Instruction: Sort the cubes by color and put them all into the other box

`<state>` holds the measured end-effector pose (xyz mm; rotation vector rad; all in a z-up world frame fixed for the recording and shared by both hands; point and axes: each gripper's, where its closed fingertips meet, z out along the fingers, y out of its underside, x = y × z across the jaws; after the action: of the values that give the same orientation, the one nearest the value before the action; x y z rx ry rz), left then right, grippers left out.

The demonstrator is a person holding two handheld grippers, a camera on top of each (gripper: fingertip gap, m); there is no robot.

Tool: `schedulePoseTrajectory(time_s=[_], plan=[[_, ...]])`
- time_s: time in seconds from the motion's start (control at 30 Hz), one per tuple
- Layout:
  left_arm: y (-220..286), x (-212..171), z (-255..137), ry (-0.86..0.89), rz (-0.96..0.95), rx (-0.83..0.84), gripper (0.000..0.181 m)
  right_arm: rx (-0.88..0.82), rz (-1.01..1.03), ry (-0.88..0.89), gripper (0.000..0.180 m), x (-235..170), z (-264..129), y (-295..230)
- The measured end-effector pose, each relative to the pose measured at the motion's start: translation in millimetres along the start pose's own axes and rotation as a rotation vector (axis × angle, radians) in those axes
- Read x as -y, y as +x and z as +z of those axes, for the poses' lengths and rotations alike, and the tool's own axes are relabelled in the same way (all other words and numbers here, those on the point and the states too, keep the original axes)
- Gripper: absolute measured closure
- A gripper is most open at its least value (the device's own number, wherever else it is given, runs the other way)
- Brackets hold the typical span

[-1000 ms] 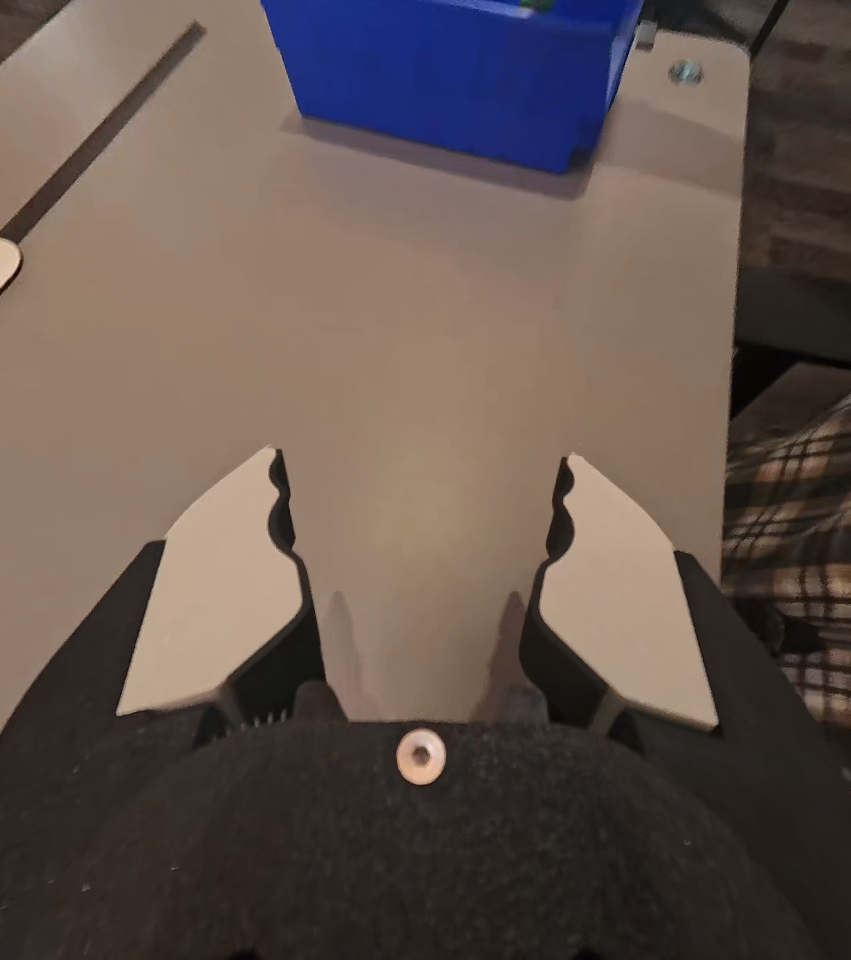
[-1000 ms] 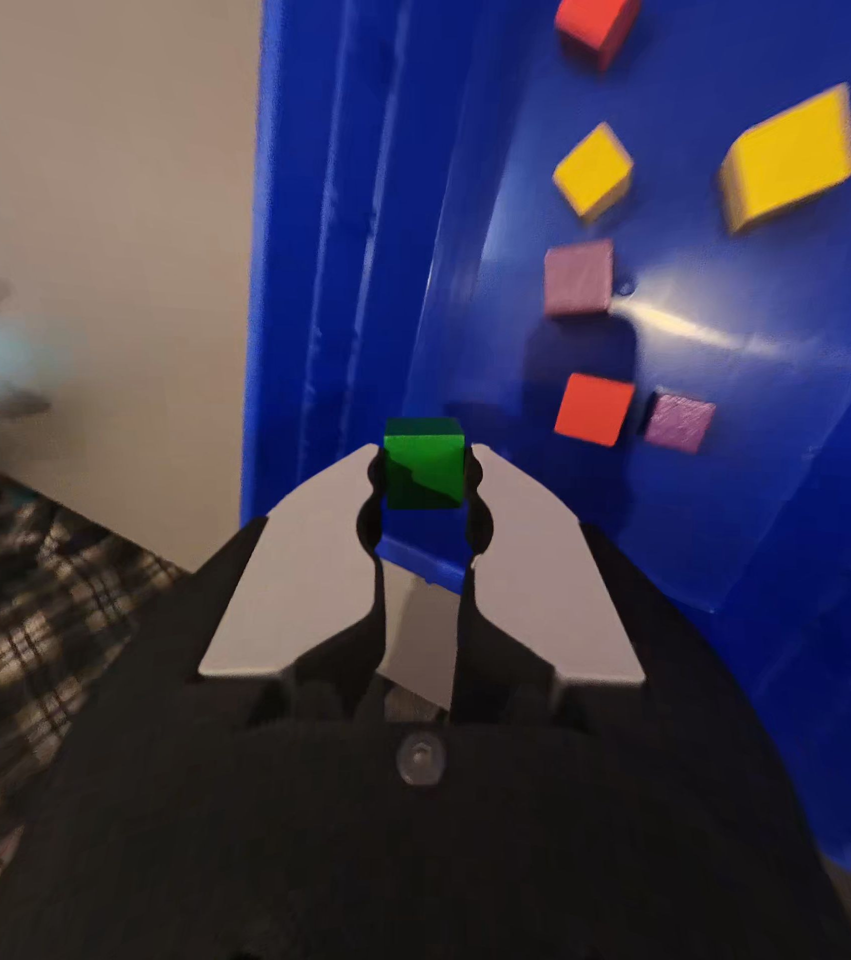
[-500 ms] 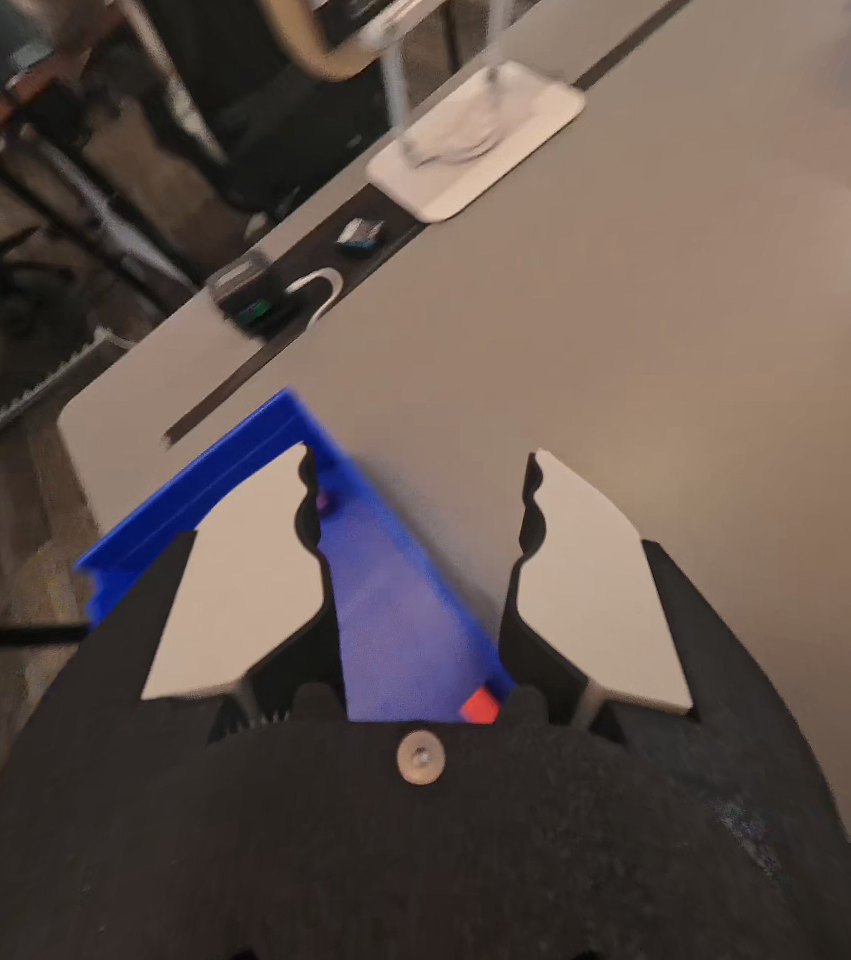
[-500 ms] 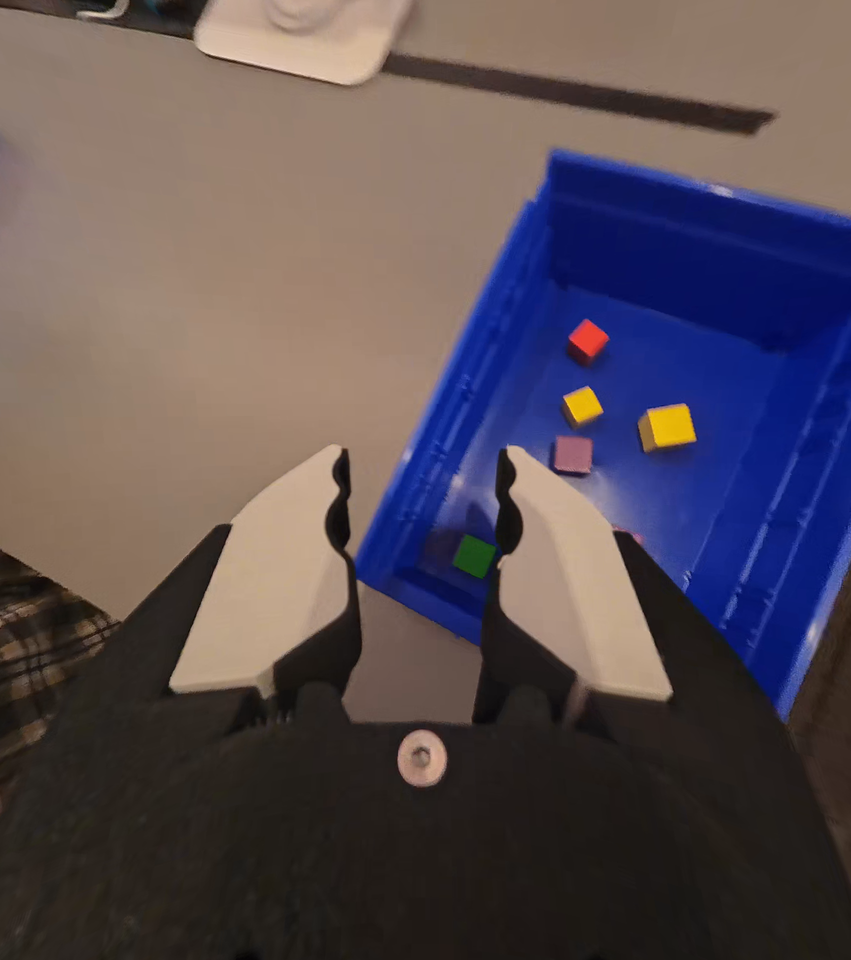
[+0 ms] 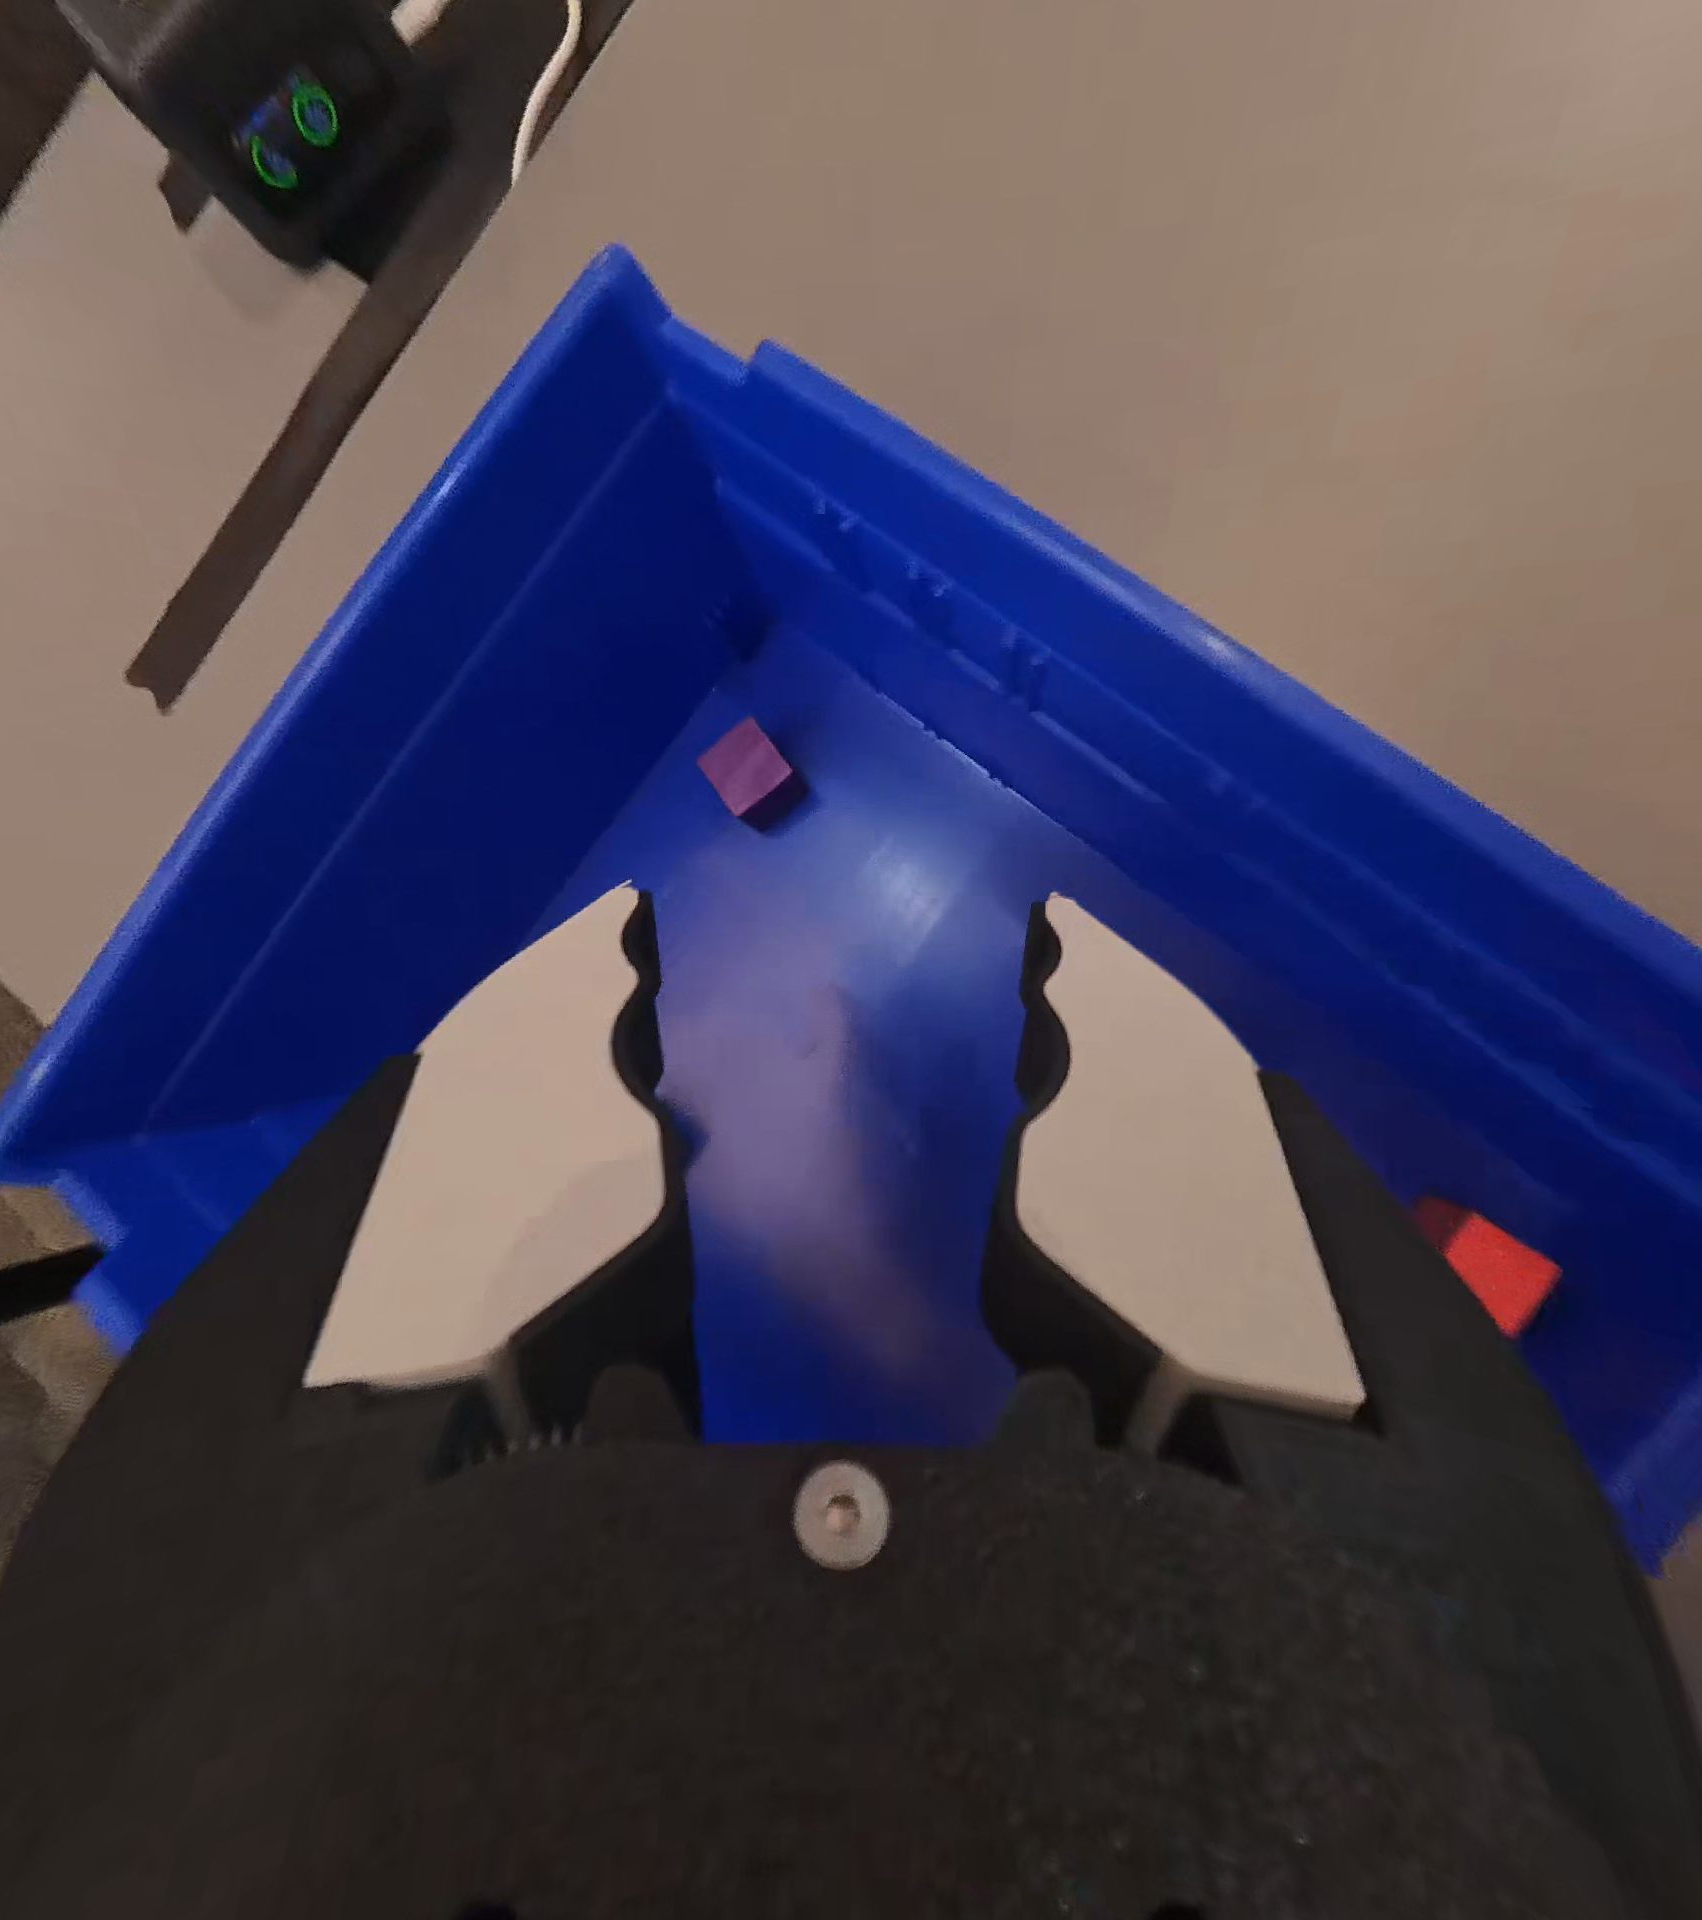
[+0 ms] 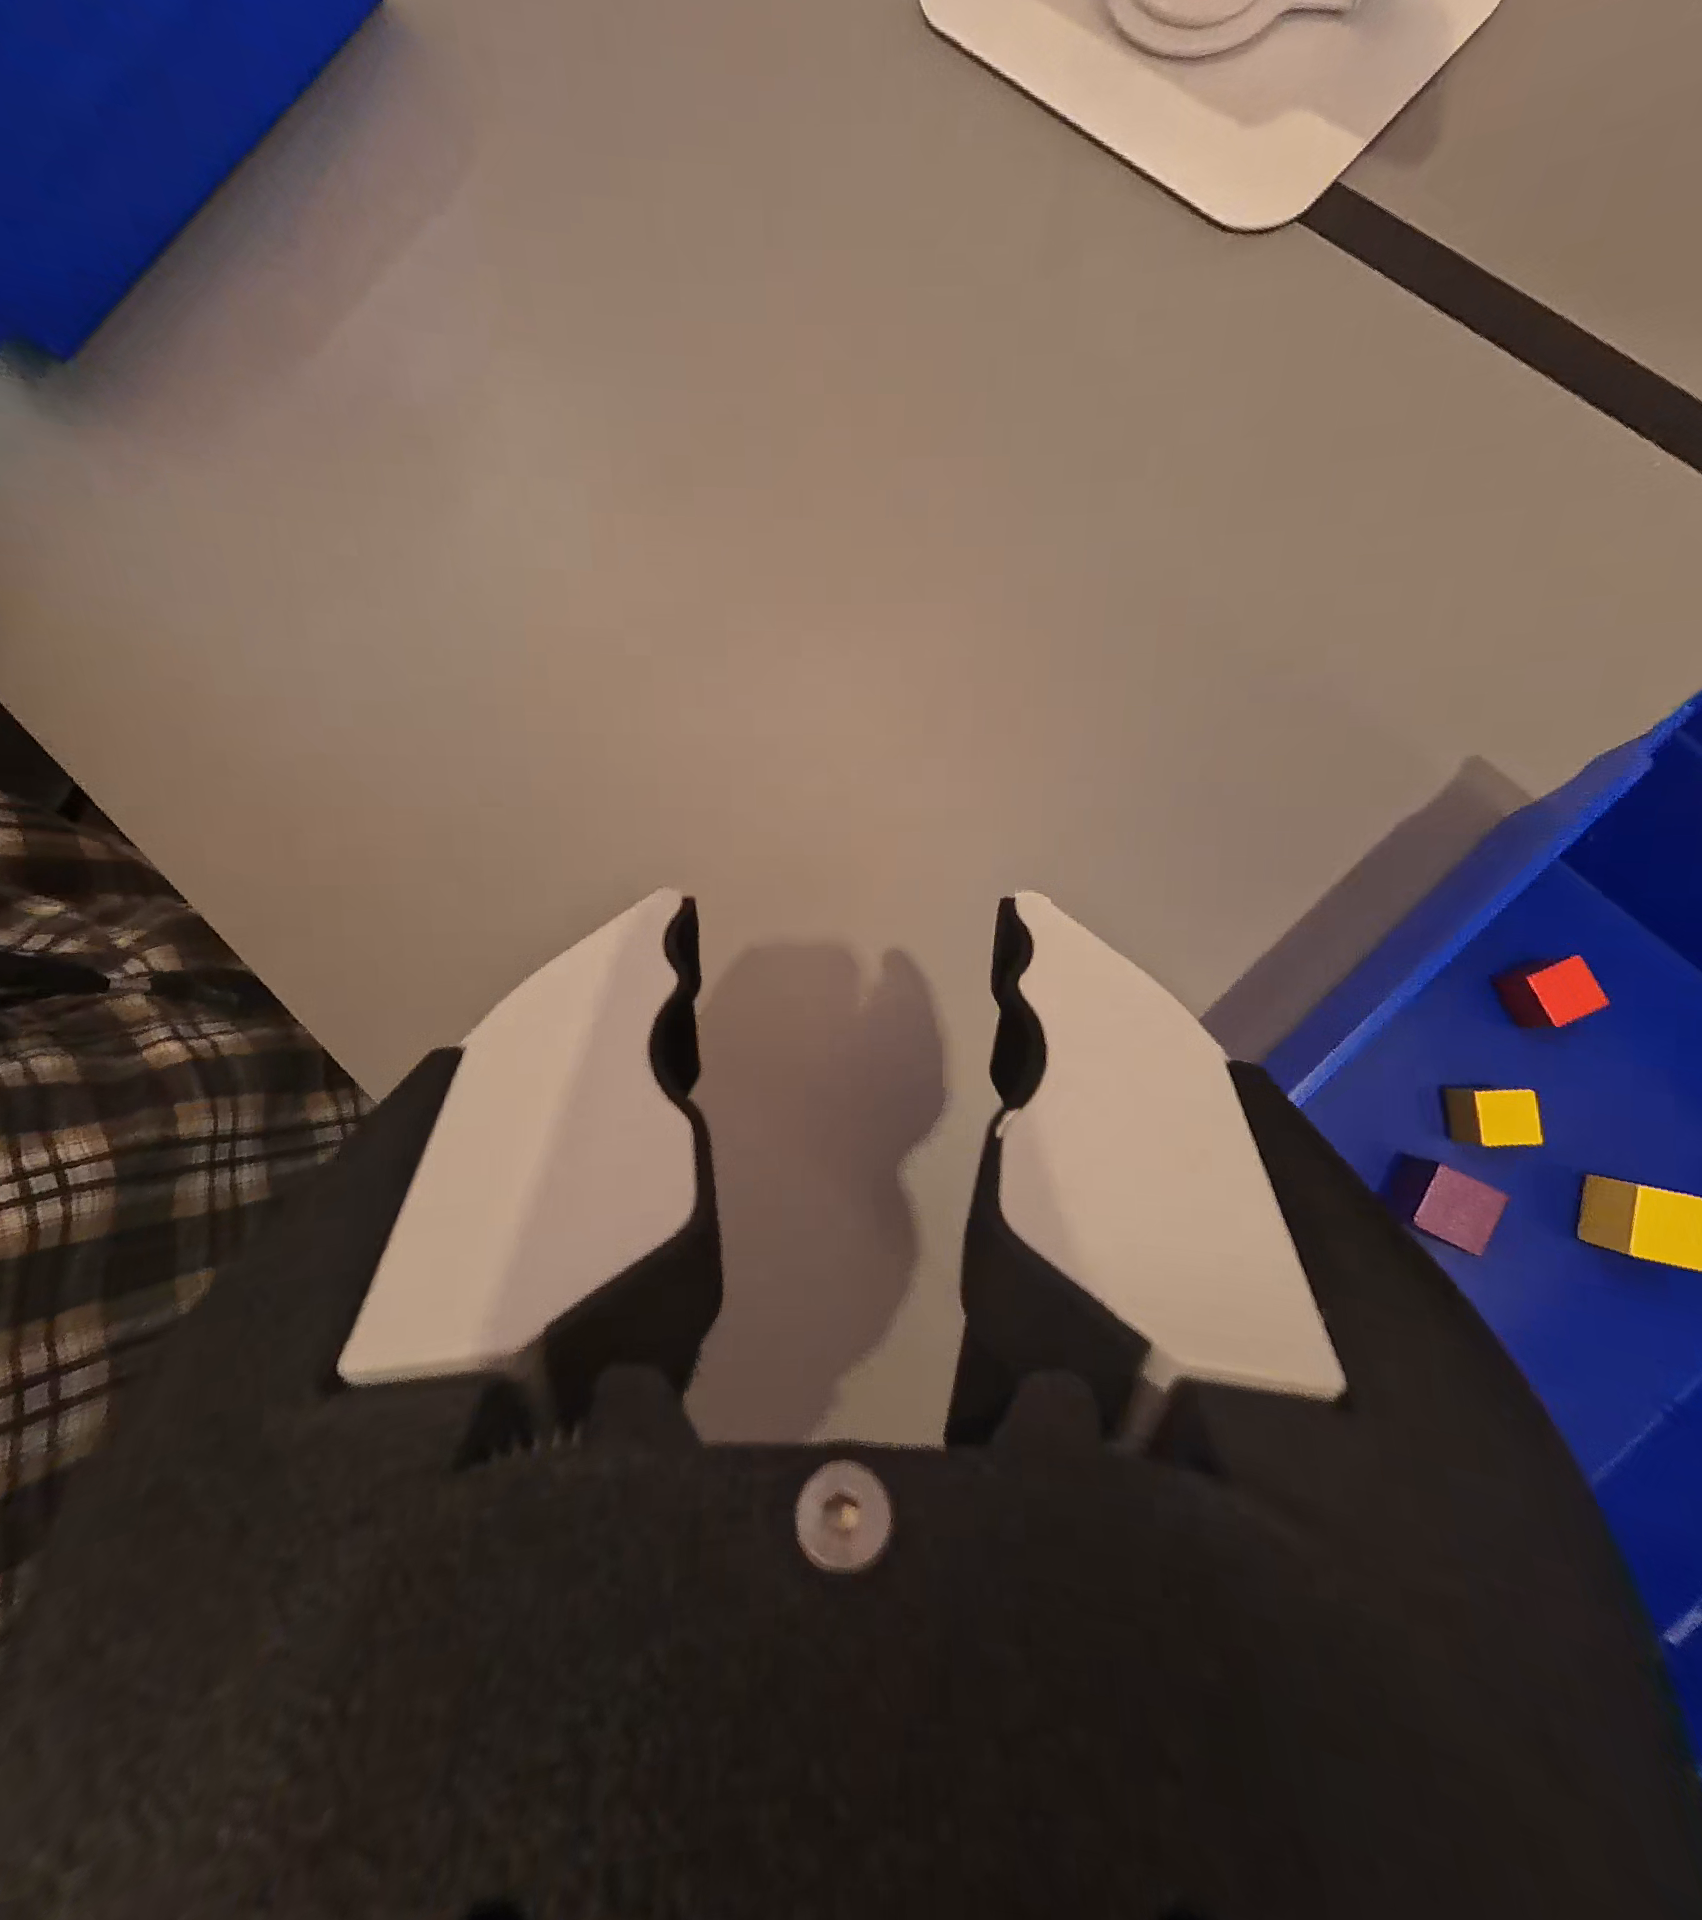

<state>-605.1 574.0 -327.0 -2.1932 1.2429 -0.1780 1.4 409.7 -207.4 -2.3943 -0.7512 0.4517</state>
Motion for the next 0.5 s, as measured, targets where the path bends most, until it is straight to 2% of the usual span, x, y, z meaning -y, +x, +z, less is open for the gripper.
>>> schedulePoseTrajectory(time_s=[0.23,0.37,0.5], plan=[[-23,-10,63,-0.111,-0.339,0.126,0.113,-0.001,0.001,-0.023,0.125,14,4,-13],[-27,-11,78,-0.124,-0.513,0.162,0.113,0.012,0.001,-0.036,0.125,15,9,-16],[-31,-17,92,-0.152,-0.593,0.159,0.125,0.026,0.001,-0.038,0.124,13,11,-20]])
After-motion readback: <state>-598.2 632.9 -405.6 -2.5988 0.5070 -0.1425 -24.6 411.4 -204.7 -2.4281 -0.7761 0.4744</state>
